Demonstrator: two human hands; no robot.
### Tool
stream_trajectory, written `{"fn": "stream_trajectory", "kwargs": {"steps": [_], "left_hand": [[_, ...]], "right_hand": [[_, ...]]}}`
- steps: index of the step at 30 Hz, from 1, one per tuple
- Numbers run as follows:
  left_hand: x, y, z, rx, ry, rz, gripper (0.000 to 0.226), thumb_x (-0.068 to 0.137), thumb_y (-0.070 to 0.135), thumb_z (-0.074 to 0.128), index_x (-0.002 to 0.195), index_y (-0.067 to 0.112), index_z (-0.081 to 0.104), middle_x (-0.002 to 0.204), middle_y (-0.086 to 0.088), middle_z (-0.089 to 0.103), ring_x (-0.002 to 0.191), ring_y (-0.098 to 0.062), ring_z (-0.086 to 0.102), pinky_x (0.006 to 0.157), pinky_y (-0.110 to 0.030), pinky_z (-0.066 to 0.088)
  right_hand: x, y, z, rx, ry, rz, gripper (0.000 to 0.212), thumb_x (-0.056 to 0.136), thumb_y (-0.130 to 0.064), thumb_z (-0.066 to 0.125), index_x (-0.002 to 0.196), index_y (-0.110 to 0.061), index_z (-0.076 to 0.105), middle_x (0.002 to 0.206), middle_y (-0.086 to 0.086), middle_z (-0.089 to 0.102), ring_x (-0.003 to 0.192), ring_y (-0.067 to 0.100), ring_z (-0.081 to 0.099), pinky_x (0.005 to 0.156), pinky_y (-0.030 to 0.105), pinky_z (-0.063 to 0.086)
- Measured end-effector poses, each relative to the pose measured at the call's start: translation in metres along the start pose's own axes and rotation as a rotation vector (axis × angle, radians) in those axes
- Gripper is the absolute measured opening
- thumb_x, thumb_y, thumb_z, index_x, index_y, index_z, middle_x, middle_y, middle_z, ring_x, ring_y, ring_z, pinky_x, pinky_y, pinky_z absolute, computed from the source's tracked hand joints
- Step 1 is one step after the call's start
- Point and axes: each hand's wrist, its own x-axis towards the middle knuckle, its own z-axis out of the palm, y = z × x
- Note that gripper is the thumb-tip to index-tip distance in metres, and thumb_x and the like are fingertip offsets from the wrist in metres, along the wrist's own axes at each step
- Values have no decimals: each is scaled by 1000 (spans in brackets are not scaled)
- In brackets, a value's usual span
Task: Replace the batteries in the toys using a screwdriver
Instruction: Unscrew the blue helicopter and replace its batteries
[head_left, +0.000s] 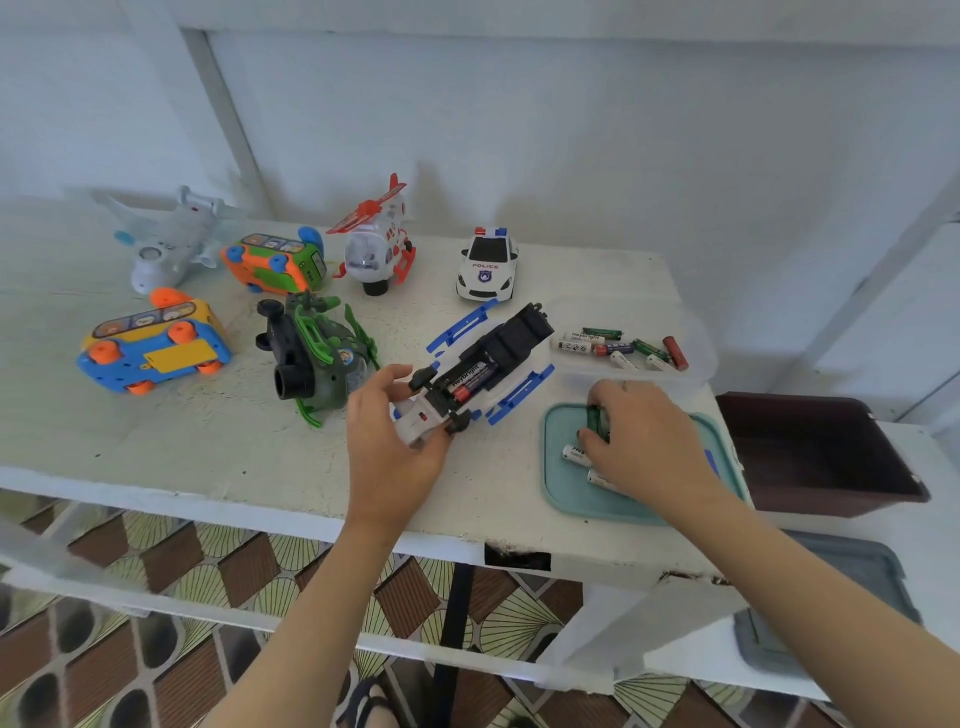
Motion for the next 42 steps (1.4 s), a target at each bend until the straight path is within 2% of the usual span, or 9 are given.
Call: {"fn": "stream_trajectory", "kwargs": {"steps": [6, 10, 13, 20, 25, 30, 34, 38, 42], "left_hand": [[0, 0, 0, -7, -10, -2, 64, 70, 0, 82, 119, 20, 46, 99, 0, 50, 90, -3, 44, 84, -2, 32], [0, 0, 0, 4, 2, 2, 61, 70, 0, 83, 120, 13, 51, 96, 11, 47, 90, -6, 44, 84, -3, 32], [1, 1, 0, 7, 4, 7, 62, 69, 2, 84, 119, 14, 50, 95, 13, 46, 92, -8, 45, 83, -5, 34], [1, 0, 1, -4, 18, 13, 55, 71, 14, 78, 119, 12, 52, 97, 19, 44, 90, -6, 43, 82, -5, 34], [1, 1, 0, -10, 20, 7, 53, 70, 17, 73, 119, 13, 51, 97, 20, 43, 90, -4, 42, 82, -6, 35], [1, 1, 0, -24, 20, 6, 53, 71, 18, 71, 118, 21, 47, 98, 21, 44, 90, 2, 43, 82, -6, 35], [2, -1, 0, -35, 22, -4, 54, 71, 19, 72, 119, 22, 46, 98, 20, 44, 96, 10, 43, 82, -6, 35], [2, -5, 1, -42, 23, -20, 55, 73, 8, 77, 119, 18, 49, 97, 15, 47, 95, 6, 45, 81, -6, 36], [3, -5, 1, -45, 34, -30, 51, 72, 14, 71, 119, 13, 52, 97, 11, 48, 95, 3, 48, 81, -7, 37]], "right_hand": [[0, -6, 2, 275, 146, -167, 14, 93, -15, 54, 107, -13, 54, 87, 0, 61, 76, 18, 53, 64, 31, 39], [-1, -24, -6, 601, 234, -295, 22, 96, -12, 53, 115, -17, 61, 93, -13, 57, 79, 2, 54, 67, 10, 42], [1, -40, -14, 683, 257, -385, 28, 94, -15, 53, 120, -20, 63, 93, -9, 61, 79, 2, 54, 64, 9, 41], [18, -74, -13, 845, 257, -245, 12, 80, -7, 74, 89, -16, 74, 86, -11, 56, 79, -2, 54, 70, 7, 42], [25, -82, -4, 711, 302, -325, 21, 82, 0, 67, 101, -11, 66, 93, -4, 58, 77, 6, 57, 77, 16, 48], [29, -87, -1, 804, 311, -286, 11, 90, -5, 62, 99, -10, 62, 86, -4, 62, 75, 4, 59, 75, 18, 50], [31, -84, 1, 612, 406, -354, 8, 91, -10, 61, 97, -6, 64, 88, 5, 63, 76, 18, 58, 67, 35, 52], [29, -83, 4, 289, 530, -358, 14, 87, -12, 63, 95, -3, 70, 85, 8, 55, 69, 21, 53, 44, 26, 40], [25, -81, 13, 210, 492, -407, 43, 87, -20, 40, 114, 0, 66, 81, 8, 51, 61, 18, 49, 41, 23, 29]]}}
